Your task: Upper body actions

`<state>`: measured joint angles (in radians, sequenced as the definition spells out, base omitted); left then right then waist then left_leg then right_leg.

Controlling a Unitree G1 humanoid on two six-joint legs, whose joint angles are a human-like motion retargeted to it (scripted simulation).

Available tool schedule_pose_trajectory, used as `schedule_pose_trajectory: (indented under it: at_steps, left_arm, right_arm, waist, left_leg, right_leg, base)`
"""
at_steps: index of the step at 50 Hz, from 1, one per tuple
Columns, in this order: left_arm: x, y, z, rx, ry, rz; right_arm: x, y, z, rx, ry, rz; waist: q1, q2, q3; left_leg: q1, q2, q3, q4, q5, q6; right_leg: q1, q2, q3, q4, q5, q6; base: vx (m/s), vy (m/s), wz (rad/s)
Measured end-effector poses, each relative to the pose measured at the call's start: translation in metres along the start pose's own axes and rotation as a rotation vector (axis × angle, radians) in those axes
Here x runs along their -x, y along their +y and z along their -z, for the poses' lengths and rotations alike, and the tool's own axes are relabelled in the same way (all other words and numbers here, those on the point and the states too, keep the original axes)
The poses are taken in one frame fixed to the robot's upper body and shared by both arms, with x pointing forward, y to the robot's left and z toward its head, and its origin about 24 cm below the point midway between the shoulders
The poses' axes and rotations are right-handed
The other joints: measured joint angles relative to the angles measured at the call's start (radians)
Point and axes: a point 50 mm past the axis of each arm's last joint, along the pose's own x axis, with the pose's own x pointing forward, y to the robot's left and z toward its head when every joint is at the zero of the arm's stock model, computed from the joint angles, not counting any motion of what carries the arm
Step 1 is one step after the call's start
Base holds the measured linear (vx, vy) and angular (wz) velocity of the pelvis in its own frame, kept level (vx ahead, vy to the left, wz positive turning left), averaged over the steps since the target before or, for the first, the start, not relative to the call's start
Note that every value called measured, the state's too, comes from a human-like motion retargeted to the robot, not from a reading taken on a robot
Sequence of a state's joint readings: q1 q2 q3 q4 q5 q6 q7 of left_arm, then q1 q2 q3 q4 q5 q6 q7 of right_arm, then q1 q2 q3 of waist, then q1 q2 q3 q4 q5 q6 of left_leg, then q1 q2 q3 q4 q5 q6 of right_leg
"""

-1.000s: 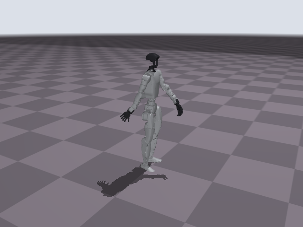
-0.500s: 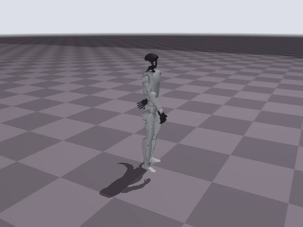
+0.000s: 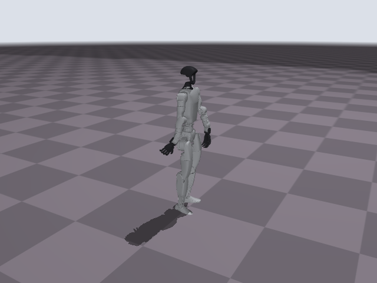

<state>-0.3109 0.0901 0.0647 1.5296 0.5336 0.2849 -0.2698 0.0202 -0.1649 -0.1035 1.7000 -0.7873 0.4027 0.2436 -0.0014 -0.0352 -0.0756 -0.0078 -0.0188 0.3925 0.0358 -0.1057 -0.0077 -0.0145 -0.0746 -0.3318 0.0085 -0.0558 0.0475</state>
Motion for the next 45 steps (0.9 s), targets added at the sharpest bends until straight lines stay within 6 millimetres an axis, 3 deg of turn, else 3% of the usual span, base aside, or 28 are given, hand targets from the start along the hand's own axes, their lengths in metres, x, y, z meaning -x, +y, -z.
schedule_pose_trajectory:
  at_steps: [2,4,8,12,15,17,19,22,25,27,30,33,37,40,42,45]
  left_arm:
    - [0.016,0.009,-0.054,-0.052,-0.186,-0.054]
    - [0.036,0.013,-0.1,-0.077,-0.363,-0.098]
    - [0.076,0.018,-0.162,-0.079,-0.657,-0.17]
    - [0.1,0.022,-0.184,-0.101,-0.826,-0.233]
    - [0.093,0.018,-0.176,-0.147,-0.834,-0.247]
    - [0.078,0.015,-0.159,-0.169,-0.764,-0.236]
    - [0.052,0.011,-0.125,-0.187,-0.628,-0.2]
    - [0.01,0.002,-0.048,-0.16,-0.339,-0.111]
    - [-0.015,-0.019,0.056,-0.043,0.049,0.01]
    - [-0.013,-0.044,0.129,0.09,0.34,0.121]
    - [0.011,-0.095,0.223,0.348,0.677,0.308]
    - [0.04,-0.141,0.283,0.577,0.812,0.436]
    - [0.064,-0.184,0.318,0.704,0.862,0.443]
    - [0.072,-0.2,0.324,0.758,0.912,0.429]
    - [0.068,-0.201,0.318,0.781,0.902,0.428]
    - [0.047,-0.182,0.292,0.763,0.8,0.398]
  right_arm:
    - [-0.015,0.013,0.04,-0.11,0.109,-0.058]
    - [-0.026,0.025,0.068,-0.19,0.14,-0.049]
    - [-0.038,0.037,0.099,-0.325,0.117,0.028]
    - [-0.04,0.046,0.116,-0.49,0.187,0.041]
    - [-0.039,0.052,0.112,-0.583,0.219,-0.008]
    - [-0.036,0.051,0.098,-0.58,0.198,-0.013]
    - [-0.03,0.038,0.072,-0.468,0.149,0.039]
    - [-0.008,0.001,0.019,-0.115,0.051,0.195]
    - [0.034,-0.033,-0.054,0.248,-0.115,0.361]
    - [0.073,-0.041,-0.112,0.436,-0.294,0.416]
    - [0.142,-0.029,-0.186,0.638,-0.613,0.429]
    - [0.208,-0.001,-0.232,0.72,-0.937,0.376]
    - [0.273,0.027,-0.256,0.746,-1.3,0.316]
    - [0.296,0.04,-0.257,0.79,-1.501,0.324]
    - [0.29,0.039,-0.254,0.792,-1.536,0.36]
    - [0.253,0.025,-0.244,0.755,-1.424,0.433]
  waist:
    - [0.005,-0.002,-0.006]
    - [0.003,0.0,-0.015]
    - [-0.016,0.01,-0.02]
    - [-0.018,0.017,-0.014]
    - [-0.001,0.023,-0.014]
    - [0.01,0.026,-0.013]
    - [0.02,0.031,-0.01]
    - [0.027,0.04,-0.004]
    - [0.026,0.051,0.001]
    - [0.02,0.059,0.006]
    - [0.002,0.069,0.017]
    - [-0.014,0.075,0.022]
    - [-0.011,0.085,0.026]
    - [-0.016,0.083,0.025]
    - [-0.024,0.077,0.021]
    - [-0.032,0.065,0.015]
  left_leg:
    - [-0.009,-0.001,0.005,0.004,-0.001,-0.002]
    - [-0.016,-0.001,0.011,0.006,-0.001,-0.006]
    - [-0.027,0.002,0.015,0.012,-0.002,-0.009]
    - [-0.028,0.004,0.015,0.014,-0.002,-0.01]
    - [-0.03,0.003,0.01,0.013,-0.001,-0.008]
    - [-0.029,0.001,0.002,0.01,0.002,-0.006]
    - [-0.027,0.0,-0.008,0.007,0.005,-0.002]
    - [-0.018,0.001,-0.011,0.002,0.005,0.001]
    - [-0.002,0.006,0.005,-0.002,0.002,0.001]
    - [0.008,0.01,0.023,-0.006,-0.002,0.0]
    - [0.022,0.017,0.05,-0.012,-0.007,-0.005]
    - [0.032,0.025,0.075,-0.017,-0.01,-0.011]
    - [0.038,0.034,0.102,-0.022,-0.014,-0.017]
    - [0.037,0.035,0.104,-0.023,-0.013,-0.017]
    - [0.034,0.032,0.097,-0.021,-0.012,-0.016]
    - [0.026,0.027,0.084,-0.019,-0.008,-0.014]
  right_leg:
    - [-0.003,-0.005,-0.003,-0.003,0.001,0.0]
    - [-0.008,-0.009,-0.005,-0.005,0.001,-0.002]
    - [-0.015,-0.012,-0.004,-0.005,0.0,-0.005]
    - [-0.014,-0.014,-0.009,-0.005,0.0,-0.007]
    - [-0.015,-0.013,-0.011,-0.005,0.0,-0.008]
    - [-0.013,-0.013,-0.016,-0.005,-0.001,-0.008]
    - [-0.011,-0.01,-0.018,-0.004,-0.002,-0.009]
    - [-0.012,-0.003,-0.012,-0.001,0.001,-0.011]
    - [-0.018,0.007,0.011,0.004,0.007,-0.015]
    - [-0.027,0.013,0.029,0.008,0.012,-0.018]
    - [-0.04,0.024,0.059,0.013,0.019,-0.022]
    - [-0.054,0.032,0.084,0.019,0.026,-0.023]
    - [-0.072,0.042,0.114,0.027,0.031,-0.022]
    - [-0.076,0.042,0.117,0.028,0.032,-0.021]
    - [-0.073,0.04,0.113,0.027,0.03,-0.021]
    - [-0.07,0.033,0.102,0.027,0.026,-0.02]
  base:
    - [0.0,0.0,0.0]
    - [0.07,0.04,-0.16]
    - [0.0,0.0,0.0]
    - [0.0,0.0,0.0]
    - [0.0,0.0,0.0]
    - [-0.02,0.01,0.21]
    - [-0.01,0.0,0.25]
    - [0.0,0.0,0.0]
    - [-0.03,-0.03,-0.28]
    - [-0.01,-0.03,-0.44]
    - [0.01,-0.04,-0.46]
    - [0.02,-0.03,-0.41]
    - [-0.02,0.02,-0.34]
    - [0.0,0.0,0.0]
    - [0.01,-0.01,0.1]
    - [0.01,-0.01,0.22]
